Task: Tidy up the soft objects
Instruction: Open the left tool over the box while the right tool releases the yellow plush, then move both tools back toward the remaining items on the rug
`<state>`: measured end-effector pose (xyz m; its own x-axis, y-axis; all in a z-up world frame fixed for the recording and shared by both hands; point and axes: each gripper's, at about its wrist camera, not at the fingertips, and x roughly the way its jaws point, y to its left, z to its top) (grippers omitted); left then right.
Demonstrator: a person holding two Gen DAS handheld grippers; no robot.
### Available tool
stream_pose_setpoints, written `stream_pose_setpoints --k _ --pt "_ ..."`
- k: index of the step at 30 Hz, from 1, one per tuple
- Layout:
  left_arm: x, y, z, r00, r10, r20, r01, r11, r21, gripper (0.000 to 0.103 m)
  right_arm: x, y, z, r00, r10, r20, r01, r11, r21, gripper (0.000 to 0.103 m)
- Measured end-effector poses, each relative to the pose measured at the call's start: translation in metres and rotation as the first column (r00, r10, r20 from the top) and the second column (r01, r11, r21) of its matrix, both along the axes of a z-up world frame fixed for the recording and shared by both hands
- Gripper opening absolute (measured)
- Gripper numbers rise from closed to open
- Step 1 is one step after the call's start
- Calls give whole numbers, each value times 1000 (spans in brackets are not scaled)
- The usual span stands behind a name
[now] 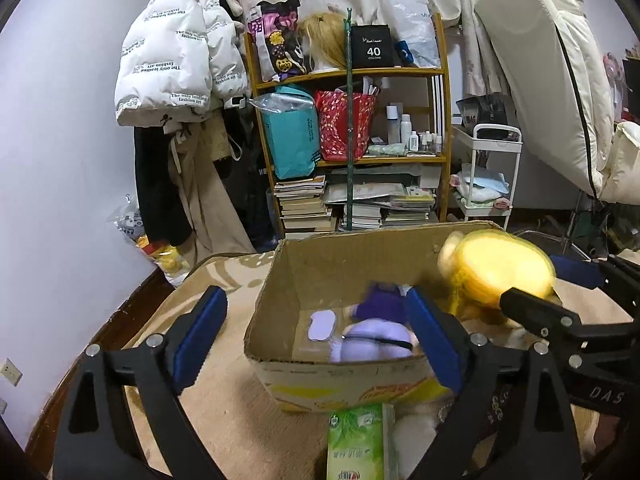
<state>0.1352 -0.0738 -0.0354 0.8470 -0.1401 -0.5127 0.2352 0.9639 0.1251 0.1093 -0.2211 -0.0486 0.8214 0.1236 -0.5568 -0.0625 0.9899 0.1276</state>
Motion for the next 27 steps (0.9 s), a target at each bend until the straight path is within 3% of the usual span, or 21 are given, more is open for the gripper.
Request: stream_pose_setpoints --k 3,6,9,24,27 --pt "-7 3 2 1000 5 6 -5 1000 5 97 -5 -1 4 1000 -10 10 10 1000 8 88" --pt "-13 6 4 1000 8 3 -8 1000 15 97 -13 -2 9 1000 -23 16 23 1000 16 91" --pt "-19 10 7 1000 18 -3 -18 1000 23 98 -24 -4 13 999 -37 16 36 999 31 103" --pt "-54 39 26 993 57 -103 -59 998 -9 100 -72 -10 40 995 -93 19 92 995 28 103" --pt "-64 45 32 994 83 -76 -83 997 5 100 -83 -9 46 995 -100 25 100 995 22 103"
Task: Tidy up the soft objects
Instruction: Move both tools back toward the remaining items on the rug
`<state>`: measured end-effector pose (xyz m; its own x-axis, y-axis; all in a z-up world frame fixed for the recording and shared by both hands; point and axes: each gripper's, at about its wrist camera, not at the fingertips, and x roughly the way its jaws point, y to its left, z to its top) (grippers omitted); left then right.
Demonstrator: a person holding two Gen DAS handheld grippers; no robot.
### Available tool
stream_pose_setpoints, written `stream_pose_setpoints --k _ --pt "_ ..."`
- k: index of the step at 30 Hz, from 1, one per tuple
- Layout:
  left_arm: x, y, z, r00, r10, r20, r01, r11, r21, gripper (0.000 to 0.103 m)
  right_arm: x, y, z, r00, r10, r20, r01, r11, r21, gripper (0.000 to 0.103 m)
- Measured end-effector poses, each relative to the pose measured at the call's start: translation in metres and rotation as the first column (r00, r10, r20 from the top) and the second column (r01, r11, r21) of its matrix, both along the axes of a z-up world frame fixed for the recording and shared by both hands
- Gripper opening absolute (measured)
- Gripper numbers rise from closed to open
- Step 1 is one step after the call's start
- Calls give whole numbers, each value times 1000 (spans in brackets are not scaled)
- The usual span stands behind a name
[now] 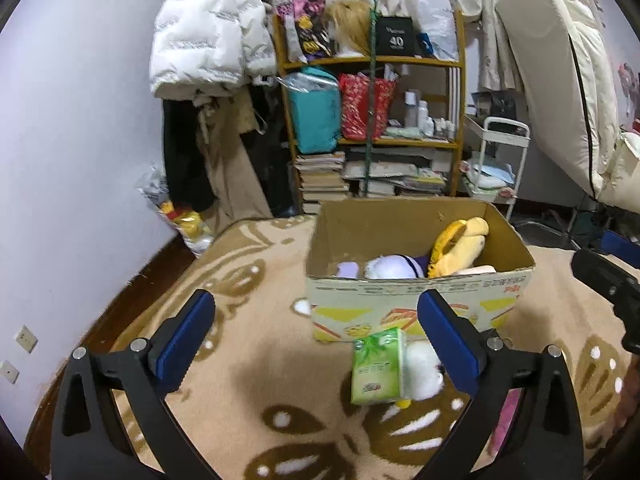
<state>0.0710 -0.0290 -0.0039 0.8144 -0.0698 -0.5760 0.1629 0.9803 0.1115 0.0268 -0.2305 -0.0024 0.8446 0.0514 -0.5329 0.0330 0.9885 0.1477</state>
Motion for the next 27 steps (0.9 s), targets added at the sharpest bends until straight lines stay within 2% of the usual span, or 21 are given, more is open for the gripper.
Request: stream_pose_setpoints --k 11,20,27 --pt "-29 19 8 999 24 -34 -25 1000 -3 100 -27 7 11 1000 -8 -8 8 1000 -14 103" --pt "-41 21 6 997 19 -75 -18 1000 4 100 -44 8 3 998 -27 -52 26 1000 -11 103" --pt "-36 21 -1 993 22 -118 -22 1000 2 100 -43 9 -9 994 -39 -100 38 999 -15 103"
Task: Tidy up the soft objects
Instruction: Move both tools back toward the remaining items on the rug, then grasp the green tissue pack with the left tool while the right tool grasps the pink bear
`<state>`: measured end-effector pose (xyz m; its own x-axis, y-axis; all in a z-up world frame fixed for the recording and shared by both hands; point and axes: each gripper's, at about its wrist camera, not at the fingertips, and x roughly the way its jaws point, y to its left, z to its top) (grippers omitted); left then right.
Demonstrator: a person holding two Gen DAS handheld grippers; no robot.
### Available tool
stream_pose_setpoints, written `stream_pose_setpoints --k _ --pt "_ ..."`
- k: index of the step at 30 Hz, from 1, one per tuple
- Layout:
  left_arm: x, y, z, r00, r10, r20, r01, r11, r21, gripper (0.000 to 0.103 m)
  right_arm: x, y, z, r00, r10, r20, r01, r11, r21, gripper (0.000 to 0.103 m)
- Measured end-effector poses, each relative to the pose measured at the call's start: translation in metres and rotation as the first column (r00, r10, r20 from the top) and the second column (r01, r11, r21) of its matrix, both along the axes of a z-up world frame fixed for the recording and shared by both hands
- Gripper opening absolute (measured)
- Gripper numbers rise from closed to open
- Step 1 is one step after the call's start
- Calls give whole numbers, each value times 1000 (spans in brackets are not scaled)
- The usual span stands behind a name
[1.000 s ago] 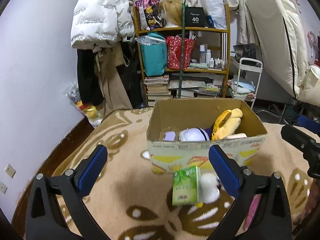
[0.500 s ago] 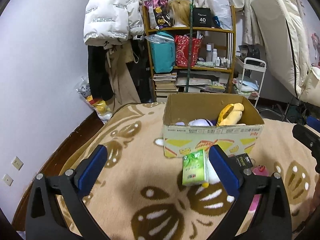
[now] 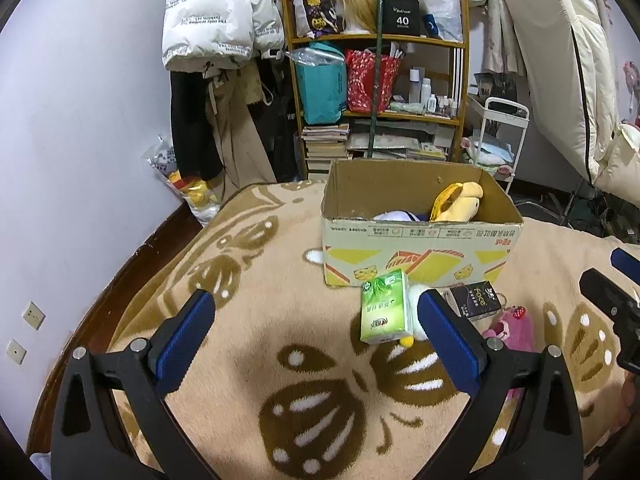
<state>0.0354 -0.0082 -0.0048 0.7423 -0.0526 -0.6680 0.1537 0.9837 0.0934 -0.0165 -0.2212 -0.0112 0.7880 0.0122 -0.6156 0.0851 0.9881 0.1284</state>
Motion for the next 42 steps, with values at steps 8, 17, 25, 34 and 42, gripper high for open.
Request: stream_pose_setpoints --k 8,17,25,34,42 --pt "13 -6 -11 998 -5 -56 5 1000 6 100 11 -8 -17 997 -25 -68 27 999 23 103" --pt "31 -13 -31 989 -9 -146 13 1000 24 100 23 -18 -32 991 -14 -132 24 997 75 103" --pt "43 -23 -41 982 -25 -188 33 999 43 100 35 -18 -45 984 -5 -176 21 996 89 103" --pt "58 -34 -57 970 -31 -241 47 997 59 100 44 -17 -56 977 6 -213 14 996 92 103" --pt "75 -40 -78 951 -23 -308 47 997 68 100 53 -16 -68 966 26 -259 -4 996 85 103"
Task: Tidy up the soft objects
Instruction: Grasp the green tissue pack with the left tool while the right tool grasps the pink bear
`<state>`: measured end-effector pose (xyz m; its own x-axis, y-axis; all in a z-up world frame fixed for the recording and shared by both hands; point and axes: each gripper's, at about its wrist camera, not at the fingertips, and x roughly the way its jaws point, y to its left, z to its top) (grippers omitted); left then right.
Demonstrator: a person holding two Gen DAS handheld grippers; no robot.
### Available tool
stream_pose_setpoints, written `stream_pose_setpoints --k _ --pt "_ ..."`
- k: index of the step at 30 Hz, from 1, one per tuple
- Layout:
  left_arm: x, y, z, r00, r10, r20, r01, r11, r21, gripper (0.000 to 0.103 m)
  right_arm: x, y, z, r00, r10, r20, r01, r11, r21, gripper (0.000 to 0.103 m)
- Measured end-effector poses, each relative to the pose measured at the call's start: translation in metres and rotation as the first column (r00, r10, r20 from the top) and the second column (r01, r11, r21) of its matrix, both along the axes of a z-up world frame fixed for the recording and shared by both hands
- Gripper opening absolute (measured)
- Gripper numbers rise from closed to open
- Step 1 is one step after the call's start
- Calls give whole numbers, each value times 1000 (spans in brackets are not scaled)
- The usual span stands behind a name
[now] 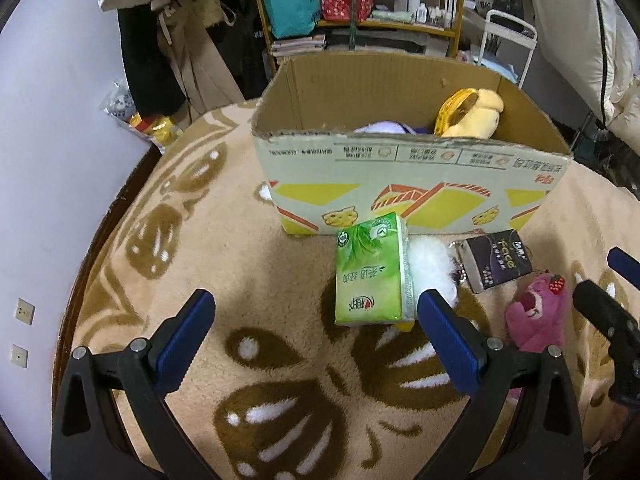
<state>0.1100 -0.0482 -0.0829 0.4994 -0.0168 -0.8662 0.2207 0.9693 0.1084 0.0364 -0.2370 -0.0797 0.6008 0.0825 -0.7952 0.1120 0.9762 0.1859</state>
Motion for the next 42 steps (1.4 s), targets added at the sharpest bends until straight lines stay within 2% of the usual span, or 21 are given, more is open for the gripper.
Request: stream_pose_setpoints --k 7,12,16,17,19,23,25,37,38,40,42 --pt "11 -6 -19 999 1 -41 0 1000 25 100 6 5 -17 997 13 -76 -14 1000 -7 103" --pt "16 -8 -30 998 -12 -70 9 999 -37 100 10 3 -30 992 9 -127 -7 1000 13 103" --pt "23 -4 -42 993 12 -115 -18 999 -49 100 17 2 -39 983 26 -184 -31 999 -26 87" --pt "24 -3 -44 992 14 -123 -22 998 -61 97 19 0 -42 979 26 -202 -32 999 -26 86" --pt "25 -2 -46 990 3 -139 -15 996 -84 89 20 -3 -48 974 19 -224 -20 1000 0 75" --pt "27 -2 -57 980 -15 -200 -11 991 -130 71 22 -9 -58 964 13 -265 1 999 54 70" --pt "28 -1 -62 976 -16 -217 -18 988 -151 68 23 -10 -60 962 16 -272 2 998 67 66" --pt "33 2 -57 979 -16 -202 -23 982 -189 68 23 -9 -68 961 17 -276 1 998 65 66" --pt "34 3 -58 977 -19 -214 -25 979 -202 65 25 -9 -68 961 18 -275 -3 998 58 66" --pt "35 7 -61 972 -26 -234 -31 971 -236 55 26 -6 -68 962 22 -271 -11 999 42 66" --pt "33 7 -61 973 -25 -231 -33 969 -243 54 26 -4 -66 963 24 -269 -15 999 34 64"
